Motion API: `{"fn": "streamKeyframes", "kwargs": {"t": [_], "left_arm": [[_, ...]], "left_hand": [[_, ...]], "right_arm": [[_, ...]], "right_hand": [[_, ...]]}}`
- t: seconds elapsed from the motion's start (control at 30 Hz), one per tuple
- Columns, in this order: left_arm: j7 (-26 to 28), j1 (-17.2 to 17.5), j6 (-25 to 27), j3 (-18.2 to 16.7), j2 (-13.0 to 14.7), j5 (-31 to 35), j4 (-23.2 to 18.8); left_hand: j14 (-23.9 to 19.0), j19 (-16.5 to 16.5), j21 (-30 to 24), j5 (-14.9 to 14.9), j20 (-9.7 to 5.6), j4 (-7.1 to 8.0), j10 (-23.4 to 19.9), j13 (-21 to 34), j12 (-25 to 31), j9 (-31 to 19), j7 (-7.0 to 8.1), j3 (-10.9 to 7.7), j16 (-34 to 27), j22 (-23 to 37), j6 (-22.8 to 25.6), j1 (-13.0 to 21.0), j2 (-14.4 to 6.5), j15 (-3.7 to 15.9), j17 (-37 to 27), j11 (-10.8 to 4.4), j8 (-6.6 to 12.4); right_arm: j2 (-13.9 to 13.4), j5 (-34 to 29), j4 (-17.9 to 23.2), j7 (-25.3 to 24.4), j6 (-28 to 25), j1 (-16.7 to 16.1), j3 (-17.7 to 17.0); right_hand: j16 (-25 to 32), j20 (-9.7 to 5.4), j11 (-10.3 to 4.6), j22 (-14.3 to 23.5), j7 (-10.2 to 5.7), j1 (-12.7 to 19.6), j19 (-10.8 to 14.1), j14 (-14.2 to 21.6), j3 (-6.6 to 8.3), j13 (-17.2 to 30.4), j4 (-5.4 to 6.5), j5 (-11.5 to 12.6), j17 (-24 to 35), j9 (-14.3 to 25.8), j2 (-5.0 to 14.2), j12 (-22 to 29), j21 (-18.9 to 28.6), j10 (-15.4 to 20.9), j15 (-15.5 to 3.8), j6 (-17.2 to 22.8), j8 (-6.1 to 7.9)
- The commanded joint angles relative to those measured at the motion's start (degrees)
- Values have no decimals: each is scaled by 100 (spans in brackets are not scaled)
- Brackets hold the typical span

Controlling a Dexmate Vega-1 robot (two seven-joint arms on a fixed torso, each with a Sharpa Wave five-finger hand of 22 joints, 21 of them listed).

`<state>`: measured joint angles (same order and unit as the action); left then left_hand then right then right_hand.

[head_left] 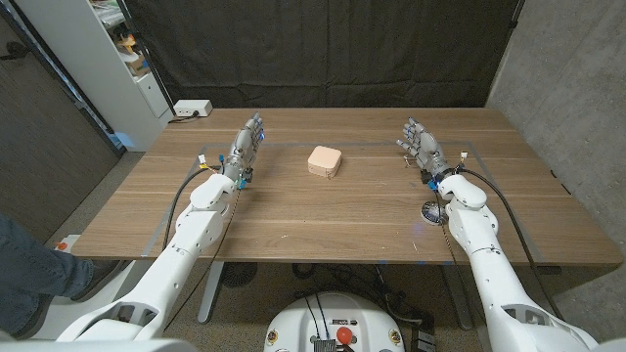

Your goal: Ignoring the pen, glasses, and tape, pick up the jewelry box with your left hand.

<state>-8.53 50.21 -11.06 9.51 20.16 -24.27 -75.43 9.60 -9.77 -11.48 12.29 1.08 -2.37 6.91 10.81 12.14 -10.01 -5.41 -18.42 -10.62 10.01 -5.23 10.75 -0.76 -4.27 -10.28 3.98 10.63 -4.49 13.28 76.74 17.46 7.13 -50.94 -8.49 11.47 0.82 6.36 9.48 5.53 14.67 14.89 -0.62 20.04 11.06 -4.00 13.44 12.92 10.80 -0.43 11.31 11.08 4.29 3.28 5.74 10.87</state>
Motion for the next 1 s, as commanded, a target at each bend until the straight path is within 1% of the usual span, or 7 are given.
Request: {"fn": "streamKeyframes", "kwargs": {"t": [0.03,0.27,0.47,0.77,1.0], "left_arm": [[-27,137,140,-369,-198,288,-341],[-106,192,139,-428,-172,334,-444],[-219,239,12,-490,-156,327,-486],[-279,254,15,-502,-60,440,-666],[-303,248,76,-485,12,527,-782]], "left_hand": [[148,-387,-8,10,45,-23,5,17,19,-22,17,-40,-20,28,12,69,-15,19,-12,-33,29],[147,-392,-5,5,54,-31,3,18,18,-23,25,-42,-20,28,18,78,-21,14,-12,-30,30],[137,-405,2,0,76,-43,-8,19,21,-23,31,-45,-23,28,30,92,-28,13,-12,-40,34],[128,-416,7,-5,93,-61,-12,20,20,-24,38,-49,-24,29,51,114,-35,25,-11,-63,40],[122,-427,12,-7,104,-76,-24,20,22,-25,41,-52,-25,29,52,132,-39,20,-11,-54,38]], "right_arm": [[431,-968,68,700,-186,63,-500],[554,-1102,186,773,-206,31,-599],[662,-1176,313,790,-216,-40,-657],[760,-1234,433,801,-185,-129,-734],[816,-1231,489,805,-153,-178,-802]], "right_hand": [[38,18,49,21,12,31,30,27,1,9,-14,26,5,12,8,35,13,11,33,10,40],[36,16,57,22,-3,34,34,23,-7,9,-20,24,-1,12,11,34,10,12,37,9,39],[35,17,52,22,-2,36,36,24,-12,10,-25,24,-6,12,15,33,8,14,37,13,41],[34,16,51,22,-14,34,39,24,-18,10,-29,24,-11,12,15,31,6,11,40,20,43],[34,13,50,22,-18,31,41,26,-23,10,-31,23,-14,12,15,29,4,8,38,21,43]]}}
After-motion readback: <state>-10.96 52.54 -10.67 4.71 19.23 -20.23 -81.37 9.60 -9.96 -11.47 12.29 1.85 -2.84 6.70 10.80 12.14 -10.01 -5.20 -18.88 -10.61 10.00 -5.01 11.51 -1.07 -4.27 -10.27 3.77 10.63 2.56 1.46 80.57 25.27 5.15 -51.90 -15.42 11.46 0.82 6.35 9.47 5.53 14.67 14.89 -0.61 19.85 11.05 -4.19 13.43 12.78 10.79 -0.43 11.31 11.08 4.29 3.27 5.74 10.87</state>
